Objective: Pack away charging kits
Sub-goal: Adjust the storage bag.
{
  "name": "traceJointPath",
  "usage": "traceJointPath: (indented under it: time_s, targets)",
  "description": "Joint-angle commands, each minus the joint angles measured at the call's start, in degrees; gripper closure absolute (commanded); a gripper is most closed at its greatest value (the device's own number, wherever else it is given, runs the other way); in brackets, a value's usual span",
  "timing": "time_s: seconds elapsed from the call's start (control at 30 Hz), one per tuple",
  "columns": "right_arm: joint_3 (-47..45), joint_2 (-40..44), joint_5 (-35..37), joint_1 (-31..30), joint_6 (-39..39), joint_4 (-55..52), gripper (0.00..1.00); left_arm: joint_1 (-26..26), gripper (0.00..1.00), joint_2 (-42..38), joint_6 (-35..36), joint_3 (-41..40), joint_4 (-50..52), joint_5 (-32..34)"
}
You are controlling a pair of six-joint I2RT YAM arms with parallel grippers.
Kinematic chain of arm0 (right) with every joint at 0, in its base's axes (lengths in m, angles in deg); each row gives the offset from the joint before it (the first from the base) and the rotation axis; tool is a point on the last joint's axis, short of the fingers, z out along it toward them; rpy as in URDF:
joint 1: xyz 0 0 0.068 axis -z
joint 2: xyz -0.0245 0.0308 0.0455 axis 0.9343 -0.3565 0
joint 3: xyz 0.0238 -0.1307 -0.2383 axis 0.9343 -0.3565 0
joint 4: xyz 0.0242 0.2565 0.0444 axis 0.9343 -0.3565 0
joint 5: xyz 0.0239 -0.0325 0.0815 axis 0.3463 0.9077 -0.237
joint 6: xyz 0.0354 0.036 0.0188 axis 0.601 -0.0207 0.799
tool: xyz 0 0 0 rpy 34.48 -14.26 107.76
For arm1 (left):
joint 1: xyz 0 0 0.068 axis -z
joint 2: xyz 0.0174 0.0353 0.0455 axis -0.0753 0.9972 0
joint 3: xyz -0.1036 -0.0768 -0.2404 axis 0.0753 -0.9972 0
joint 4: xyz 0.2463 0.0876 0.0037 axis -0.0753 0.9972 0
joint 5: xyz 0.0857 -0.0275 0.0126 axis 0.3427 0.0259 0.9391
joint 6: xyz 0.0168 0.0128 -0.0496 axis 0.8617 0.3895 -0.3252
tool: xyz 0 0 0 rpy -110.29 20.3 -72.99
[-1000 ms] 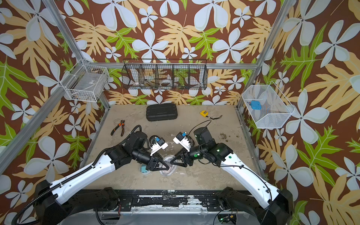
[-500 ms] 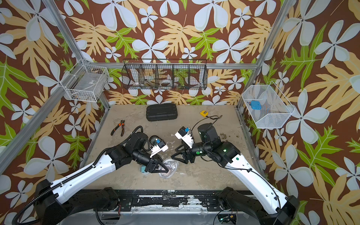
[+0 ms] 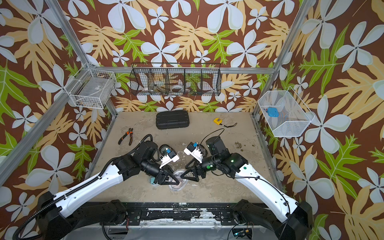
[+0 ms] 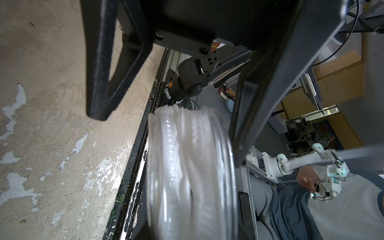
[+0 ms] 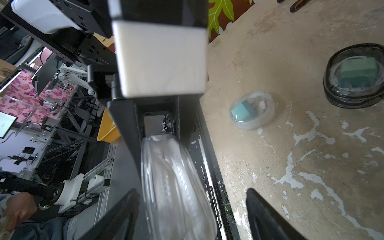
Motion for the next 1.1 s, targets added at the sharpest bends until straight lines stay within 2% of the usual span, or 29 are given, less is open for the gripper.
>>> traceJointPath:
  time_s: [0.0,0.23,0.27,0.33,0.5,0.6,0.67,0.73,0.8,0.87,0.93,0.97,1.0,1.07]
  targets:
    - [-0.9,-0.6,-3.8,0.0,1.8,3.6,0.25,0.0,0.87,0.2,1.1,0.8,0.0,-1.6]
    - [-1.1,-0.2,-6.4,-0.1,2.7,4.5,0.61,0.0,0.87,0.4,1.7,0.7,0.0,-1.4]
    - [-1.3,-0.1,-6.8,-0.1,2.9,4.6,0.69,0.0,0.87,0.5,1.7,0.7,0.0,-1.4]
    - [-1.6,0.0,-7.7,-0.1,3.1,4.7,0.96,0.0,0.87,0.4,1.9,0.8,0.0,-1.3]
    - [-3.1,0.7,-9.0,-0.1,4.6,6.4,1.00,0.0,0.86,-0.5,2.0,1.0,0.0,0.1]
    - [-3.5,2.0,-8.4,-0.1,7.7,9.0,1.00,0.0,0.73,-1.0,1.7,0.6,-0.1,0.8]
    - [-3.7,3.3,-7.8,-0.1,12.0,13.0,1.00,0.0,0.56,-1.9,1.1,-0.3,-0.2,0.5]
    - [-4.1,4.9,-5.3,0.0,17.5,17.2,1.00,-0.2,0.50,-3.3,-0.2,-1.1,-0.8,0.5]
    - [-5.0,6.4,-3.1,0.0,23.4,21.9,1.00,-0.2,0.46,-5.8,-4.6,-3.2,-5.0,-0.2]
    - [-6.8,7.8,1.2,0.0,31.8,27.8,1.00,-0.2,0.42,-9.0,-14.4,-7.1,-15.5,0.1]
    - [-10.3,9.5,5.2,-0.1,40.9,35.7,1.00,-0.2,0.35,-12.5,-33.0,-13.8,-36.3,1.1]
    - [-12.6,10.7,7.3,-0.1,45.7,40.4,1.00,-0.2,0.31,-14.0,-41.6,-17.4,-48.3,3.7]
    - [-15.0,11.8,9.5,-0.3,49.7,45.3,1.00,-0.2,0.28,-15.0,-48.4,-20.6,-58.0,7.0]
    - [-18.7,14.0,14.6,-0.6,55.7,50.4,1.00,-0.1,0.27,-15.7,-55.9,-24.6,-69.5,14.4]
